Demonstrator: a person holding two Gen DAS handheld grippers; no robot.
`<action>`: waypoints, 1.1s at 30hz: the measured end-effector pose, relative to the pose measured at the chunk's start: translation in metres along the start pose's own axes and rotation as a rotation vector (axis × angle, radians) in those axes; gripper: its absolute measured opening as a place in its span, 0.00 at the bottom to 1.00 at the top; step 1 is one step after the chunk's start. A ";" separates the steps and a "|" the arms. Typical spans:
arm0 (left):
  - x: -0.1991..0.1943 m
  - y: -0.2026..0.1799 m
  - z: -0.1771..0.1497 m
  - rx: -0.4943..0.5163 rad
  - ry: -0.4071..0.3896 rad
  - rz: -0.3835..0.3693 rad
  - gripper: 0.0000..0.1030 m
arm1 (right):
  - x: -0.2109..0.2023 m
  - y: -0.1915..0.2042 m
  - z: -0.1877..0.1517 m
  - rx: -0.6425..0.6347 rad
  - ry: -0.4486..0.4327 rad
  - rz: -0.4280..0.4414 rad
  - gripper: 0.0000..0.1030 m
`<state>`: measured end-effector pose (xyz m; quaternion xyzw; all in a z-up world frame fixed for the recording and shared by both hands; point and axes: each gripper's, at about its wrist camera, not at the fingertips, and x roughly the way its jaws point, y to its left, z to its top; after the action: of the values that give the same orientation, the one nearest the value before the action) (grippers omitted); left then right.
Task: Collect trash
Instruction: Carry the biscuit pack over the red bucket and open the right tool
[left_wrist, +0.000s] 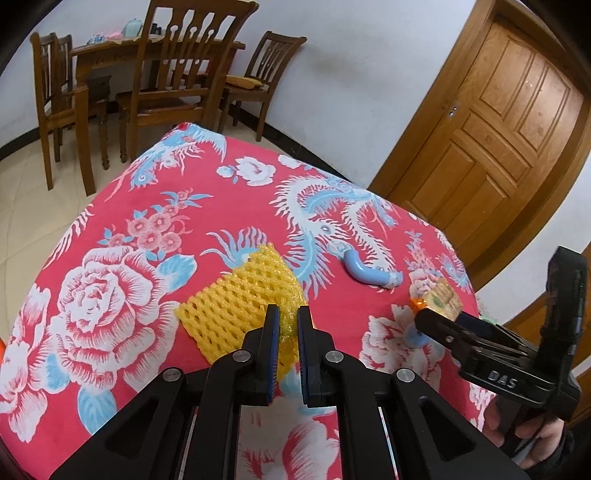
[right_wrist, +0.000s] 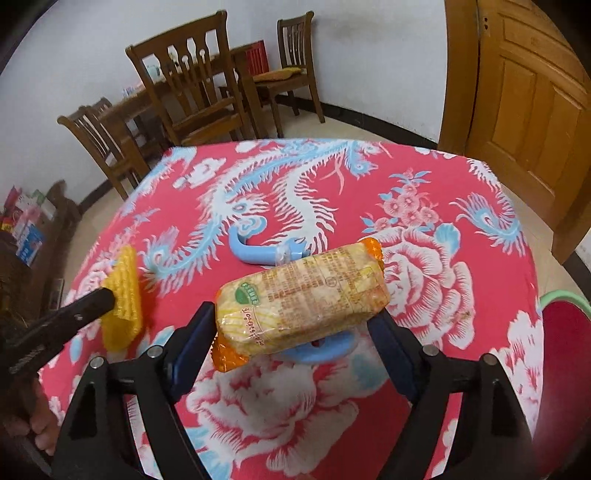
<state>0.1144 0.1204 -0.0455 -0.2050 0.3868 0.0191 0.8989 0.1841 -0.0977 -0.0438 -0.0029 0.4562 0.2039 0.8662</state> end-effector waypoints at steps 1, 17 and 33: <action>-0.001 -0.002 0.000 0.002 -0.001 -0.002 0.09 | -0.003 0.000 0.000 0.005 -0.003 0.006 0.80; -0.015 -0.024 -0.005 0.032 -0.018 -0.040 0.09 | -0.066 -0.022 -0.030 0.089 -0.062 0.064 0.81; -0.027 -0.050 -0.011 0.075 -0.029 -0.069 0.09 | -0.110 -0.061 -0.052 0.183 -0.113 0.026 0.81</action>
<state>0.0983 0.0736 -0.0155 -0.1843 0.3669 -0.0234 0.9115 0.1098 -0.2024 0.0016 0.0935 0.4233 0.1724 0.8845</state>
